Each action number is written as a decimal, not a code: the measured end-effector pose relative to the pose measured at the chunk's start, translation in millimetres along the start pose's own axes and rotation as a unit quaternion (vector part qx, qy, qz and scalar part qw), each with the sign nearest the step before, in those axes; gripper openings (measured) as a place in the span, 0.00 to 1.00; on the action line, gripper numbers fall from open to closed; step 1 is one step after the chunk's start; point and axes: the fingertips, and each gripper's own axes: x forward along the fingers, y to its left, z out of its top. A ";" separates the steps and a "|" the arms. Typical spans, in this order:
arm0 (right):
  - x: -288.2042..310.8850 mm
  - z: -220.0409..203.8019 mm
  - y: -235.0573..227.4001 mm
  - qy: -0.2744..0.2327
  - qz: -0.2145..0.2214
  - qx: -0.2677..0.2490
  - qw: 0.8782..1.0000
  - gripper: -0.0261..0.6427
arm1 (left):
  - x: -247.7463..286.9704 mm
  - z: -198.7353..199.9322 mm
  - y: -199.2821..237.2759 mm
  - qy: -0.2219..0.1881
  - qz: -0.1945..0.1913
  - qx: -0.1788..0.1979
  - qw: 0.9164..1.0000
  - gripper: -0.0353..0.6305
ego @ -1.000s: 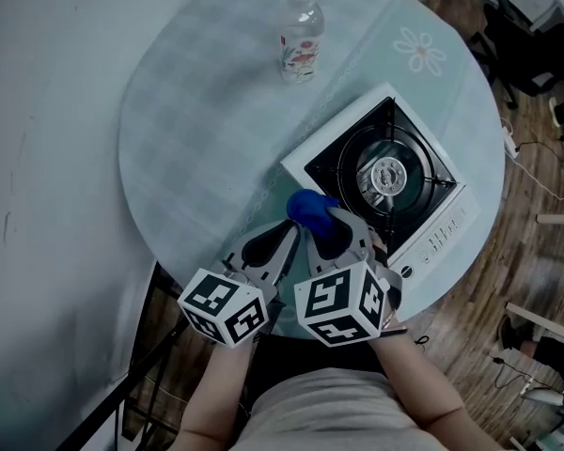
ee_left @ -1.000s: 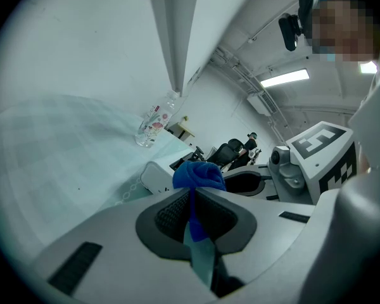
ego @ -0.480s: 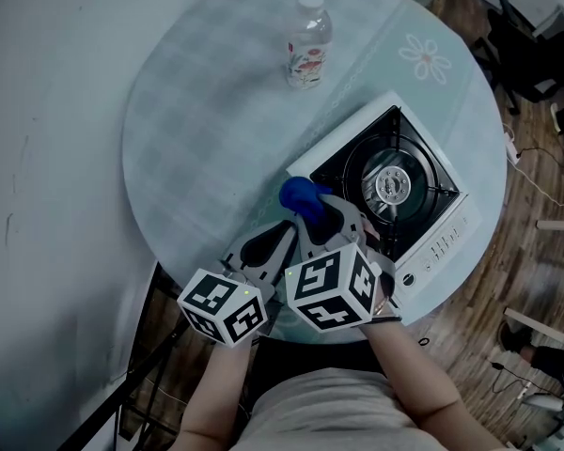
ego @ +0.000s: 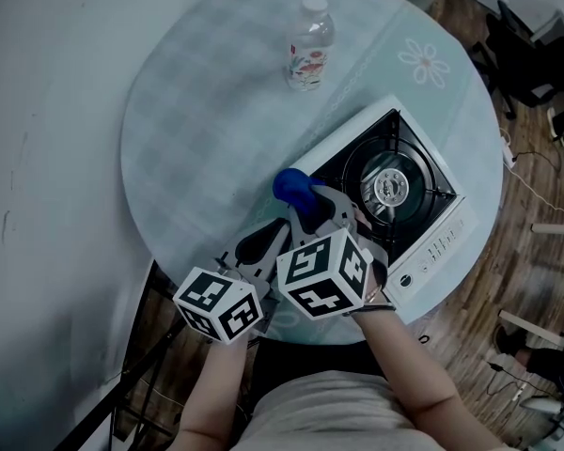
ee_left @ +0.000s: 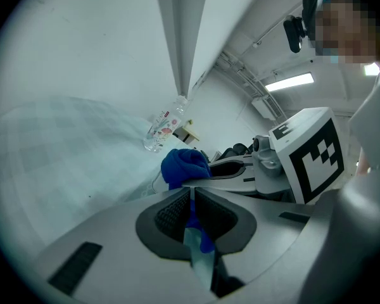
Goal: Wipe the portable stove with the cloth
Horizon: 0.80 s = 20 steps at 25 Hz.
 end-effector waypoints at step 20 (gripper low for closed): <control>-66.4 11.8 -29.9 -0.106 0.155 0.157 0.969 0.19 | -10.8 28.5 -48.2 -0.071 -0.010 0.035 0.997 0.11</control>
